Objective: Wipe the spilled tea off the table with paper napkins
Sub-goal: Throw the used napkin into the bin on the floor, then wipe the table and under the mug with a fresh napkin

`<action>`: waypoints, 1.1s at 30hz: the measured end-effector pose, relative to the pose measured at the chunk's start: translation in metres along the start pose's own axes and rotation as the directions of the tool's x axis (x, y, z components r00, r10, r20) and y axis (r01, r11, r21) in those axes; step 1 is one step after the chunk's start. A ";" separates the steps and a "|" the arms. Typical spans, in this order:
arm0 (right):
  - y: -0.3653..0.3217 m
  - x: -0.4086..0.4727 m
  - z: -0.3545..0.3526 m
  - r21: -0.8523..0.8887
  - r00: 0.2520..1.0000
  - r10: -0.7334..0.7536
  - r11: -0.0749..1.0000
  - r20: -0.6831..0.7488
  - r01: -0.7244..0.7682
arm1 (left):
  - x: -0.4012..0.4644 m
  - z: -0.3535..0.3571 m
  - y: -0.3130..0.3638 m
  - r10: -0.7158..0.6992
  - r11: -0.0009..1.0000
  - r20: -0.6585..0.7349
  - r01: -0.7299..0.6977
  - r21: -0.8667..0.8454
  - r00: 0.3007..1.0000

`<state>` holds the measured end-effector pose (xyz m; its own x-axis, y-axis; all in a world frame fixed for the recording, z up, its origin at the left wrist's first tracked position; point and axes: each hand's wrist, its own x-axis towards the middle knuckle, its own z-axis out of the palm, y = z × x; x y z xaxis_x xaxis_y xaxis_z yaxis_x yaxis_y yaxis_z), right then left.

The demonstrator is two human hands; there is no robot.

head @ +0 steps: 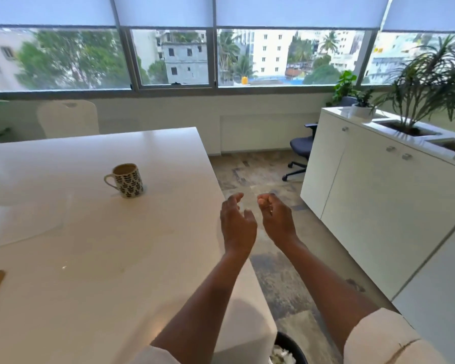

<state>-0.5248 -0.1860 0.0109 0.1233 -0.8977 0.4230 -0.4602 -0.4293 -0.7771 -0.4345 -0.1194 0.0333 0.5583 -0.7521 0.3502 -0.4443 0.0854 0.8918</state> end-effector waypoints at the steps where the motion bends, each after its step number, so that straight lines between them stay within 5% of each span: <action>1: -0.011 0.002 0.011 0.008 1.000 -0.018 1.000 0.006 0.018 | 0.008 -0.014 -0.004 0.010 1.000 -0.015 -0.009 0.015 1.000; 14: -0.141 -0.004 0.183 0.088 0.960 -0.151 0.987 0.236 0.134 | 0.091 -0.212 -0.106 -0.026 0.962 -0.205 0.080 0.260 0.978; 33: -0.258 -0.048 0.413 0.137 0.879 -0.183 0.981 0.440 0.136 | 0.150 -0.449 -0.236 0.010 0.839 -0.269 0.138 0.526 0.963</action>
<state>-0.0486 -0.0729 -0.0016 0.5800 -0.7537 0.3090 -0.3146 -0.5572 -0.7685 0.0685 0.0413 0.0036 0.7218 -0.5473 0.4237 -0.6644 -0.3764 0.6457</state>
